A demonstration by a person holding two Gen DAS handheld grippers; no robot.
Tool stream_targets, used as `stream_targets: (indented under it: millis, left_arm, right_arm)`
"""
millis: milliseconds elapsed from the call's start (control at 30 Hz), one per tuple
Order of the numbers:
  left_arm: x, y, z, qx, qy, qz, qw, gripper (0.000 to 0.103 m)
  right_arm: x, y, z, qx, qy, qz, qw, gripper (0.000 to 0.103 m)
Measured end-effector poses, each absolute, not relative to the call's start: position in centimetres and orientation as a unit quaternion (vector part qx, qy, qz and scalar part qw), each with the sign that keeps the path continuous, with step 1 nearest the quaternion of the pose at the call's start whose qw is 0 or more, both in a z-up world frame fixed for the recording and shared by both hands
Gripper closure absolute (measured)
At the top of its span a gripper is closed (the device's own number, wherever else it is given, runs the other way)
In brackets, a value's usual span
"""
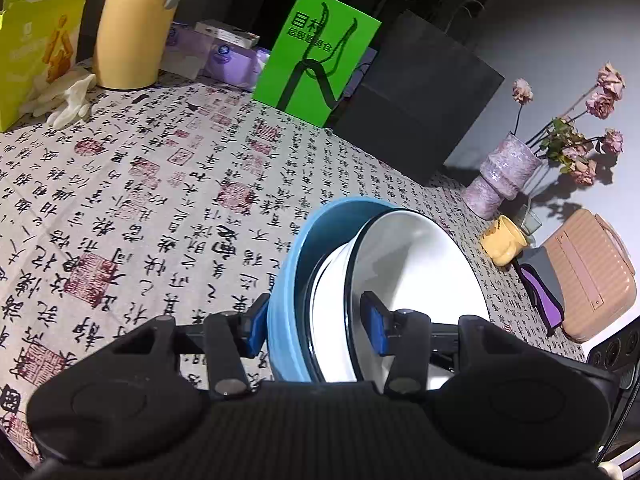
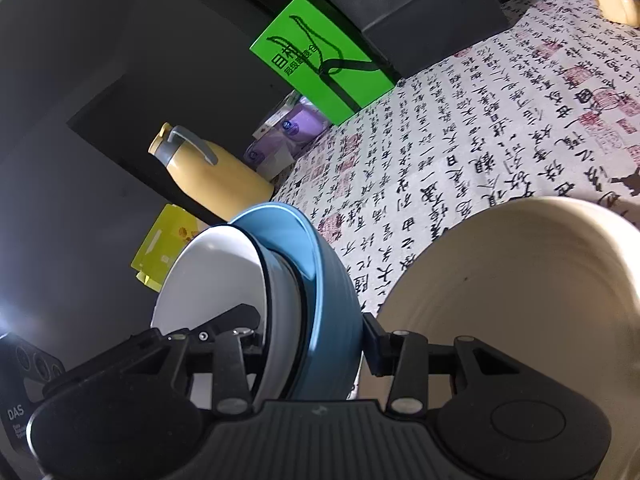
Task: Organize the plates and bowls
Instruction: 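Carry the blue bowl with nested white bowls toward the cream plate stack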
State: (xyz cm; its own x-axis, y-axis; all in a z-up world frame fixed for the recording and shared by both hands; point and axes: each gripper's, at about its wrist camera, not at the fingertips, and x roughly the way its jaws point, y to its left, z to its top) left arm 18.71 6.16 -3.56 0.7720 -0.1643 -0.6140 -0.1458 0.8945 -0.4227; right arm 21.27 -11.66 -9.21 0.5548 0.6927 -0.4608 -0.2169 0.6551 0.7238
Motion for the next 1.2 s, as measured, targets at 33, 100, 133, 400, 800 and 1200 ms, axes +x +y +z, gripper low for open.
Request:
stream_targets:
  millis: [33, 100, 133, 400, 800, 1200]
  left_arm:
    - [18.8, 5.9, -3.5, -0.229, 0.338, -0.007, 0.913, 0.055]
    - [18.9, 5.5, -3.5, -0.227, 0.339, -0.009, 0.913, 0.055]
    - [19.0, 5.3, -3.4, -0.225, 0.339, -0.011, 0.913, 0.055]
    - [19.3, 3.5, -3.4, -0.217, 0.342, -0.021, 0.914, 0.055]
    - [20.1, 0.7, -3.5, -0.205, 0.349, -0.042, 0.914, 0.055]
    - [20.6, -1.8, -4.1, -0.196, 0.359, -0.061, 0.91, 0.055]
  right_arm:
    - [21.2, -11.9, -9.2, 0.312, 0.382, 0.274, 0.825, 0.062]
    - [21.2, -12.4, -9.2, 0.314, 0.381, 0.272, 0.826, 0.062]
    - [21.1, -12.6, -9.2, 0.315, 0.38, 0.27, 0.827, 0.062]
    - [20.6, -14.4, -9.2, 0.321, 0.374, 0.261, 0.83, 0.062]
    - [19.6, -17.2, -9.4, 0.335, 0.365, 0.241, 0.835, 0.062]
    - [18.7, -19.8, -9.8, 0.344, 0.362, 0.221, 0.838, 0.062]
